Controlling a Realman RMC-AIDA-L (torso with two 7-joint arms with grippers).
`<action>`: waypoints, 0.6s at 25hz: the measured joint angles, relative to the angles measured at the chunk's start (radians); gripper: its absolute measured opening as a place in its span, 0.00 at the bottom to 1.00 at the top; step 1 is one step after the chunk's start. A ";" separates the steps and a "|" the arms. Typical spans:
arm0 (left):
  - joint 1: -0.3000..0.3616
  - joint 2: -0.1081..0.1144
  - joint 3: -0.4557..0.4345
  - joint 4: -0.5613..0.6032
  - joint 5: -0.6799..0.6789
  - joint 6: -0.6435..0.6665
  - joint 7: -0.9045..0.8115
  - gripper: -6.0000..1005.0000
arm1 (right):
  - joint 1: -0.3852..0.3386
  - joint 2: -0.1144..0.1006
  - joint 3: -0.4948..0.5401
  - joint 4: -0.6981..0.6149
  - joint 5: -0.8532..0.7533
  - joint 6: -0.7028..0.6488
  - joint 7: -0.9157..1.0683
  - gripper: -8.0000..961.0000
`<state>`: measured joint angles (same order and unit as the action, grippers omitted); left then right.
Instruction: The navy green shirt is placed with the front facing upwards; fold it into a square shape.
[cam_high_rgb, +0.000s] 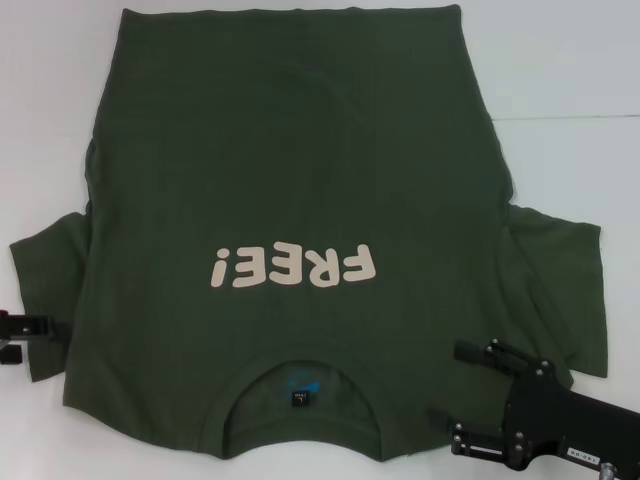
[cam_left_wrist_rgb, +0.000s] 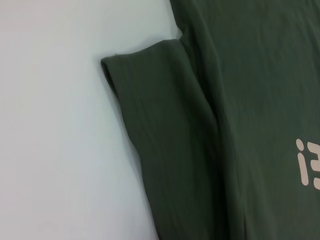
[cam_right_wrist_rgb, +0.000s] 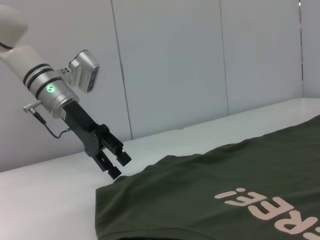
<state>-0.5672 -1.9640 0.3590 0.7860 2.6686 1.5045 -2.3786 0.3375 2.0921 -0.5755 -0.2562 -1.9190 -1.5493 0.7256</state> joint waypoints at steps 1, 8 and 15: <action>0.000 0.000 0.000 -0.004 0.000 -0.001 0.000 0.88 | 0.000 0.000 0.000 0.000 0.000 0.000 0.000 0.96; -0.003 0.001 0.000 -0.016 0.000 -0.006 -0.001 0.88 | 0.000 0.000 0.002 0.000 0.000 0.000 0.000 0.96; -0.005 0.001 0.000 -0.017 -0.001 -0.008 -0.001 0.88 | -0.001 0.000 0.001 0.000 0.000 0.001 0.000 0.96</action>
<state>-0.5717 -1.9633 0.3589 0.7694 2.6678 1.4961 -2.3792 0.3364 2.0922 -0.5740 -0.2562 -1.9190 -1.5485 0.7256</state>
